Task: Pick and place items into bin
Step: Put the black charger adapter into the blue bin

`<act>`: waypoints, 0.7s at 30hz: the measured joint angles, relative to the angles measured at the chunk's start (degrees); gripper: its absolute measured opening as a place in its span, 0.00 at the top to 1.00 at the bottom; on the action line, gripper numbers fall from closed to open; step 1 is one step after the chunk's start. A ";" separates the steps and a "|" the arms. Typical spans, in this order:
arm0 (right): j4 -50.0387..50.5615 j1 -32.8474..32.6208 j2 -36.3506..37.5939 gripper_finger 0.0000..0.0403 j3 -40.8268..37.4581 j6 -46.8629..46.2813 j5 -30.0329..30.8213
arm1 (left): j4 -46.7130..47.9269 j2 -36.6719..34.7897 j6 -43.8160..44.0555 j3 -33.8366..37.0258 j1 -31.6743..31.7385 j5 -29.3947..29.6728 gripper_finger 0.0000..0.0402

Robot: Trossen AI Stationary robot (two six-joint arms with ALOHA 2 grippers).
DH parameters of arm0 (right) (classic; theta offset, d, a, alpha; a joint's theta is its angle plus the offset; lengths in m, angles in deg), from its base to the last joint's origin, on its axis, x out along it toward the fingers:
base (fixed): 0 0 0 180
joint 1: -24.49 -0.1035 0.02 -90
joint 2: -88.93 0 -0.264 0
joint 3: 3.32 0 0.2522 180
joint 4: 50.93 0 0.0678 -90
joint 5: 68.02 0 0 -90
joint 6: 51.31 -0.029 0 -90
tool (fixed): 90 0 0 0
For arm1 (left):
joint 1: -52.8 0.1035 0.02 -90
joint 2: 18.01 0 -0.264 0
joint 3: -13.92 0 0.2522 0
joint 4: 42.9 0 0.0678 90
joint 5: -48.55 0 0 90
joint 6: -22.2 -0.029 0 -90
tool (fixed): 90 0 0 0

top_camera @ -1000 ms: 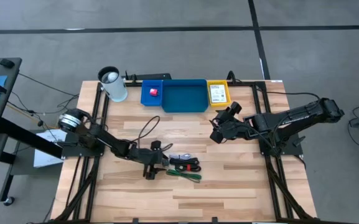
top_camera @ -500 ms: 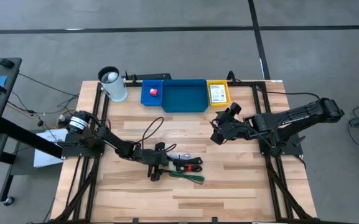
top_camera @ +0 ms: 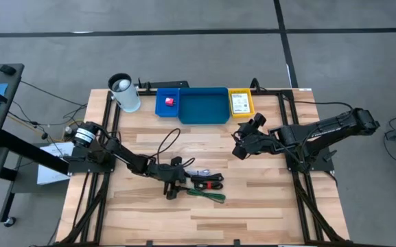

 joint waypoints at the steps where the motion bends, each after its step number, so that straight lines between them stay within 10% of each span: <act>1: 0.00 0.00 0.00 0.41 0.00 0.00 0.00 | 0.13 0.02 -0.38 0.00 0.00 -0.01 0.35; 21: -0.02 0.00 0.00 0.41 0.00 -0.11 0.10 | 2.35 0.07 -4.70 0.07 -0.57 0.89 0.37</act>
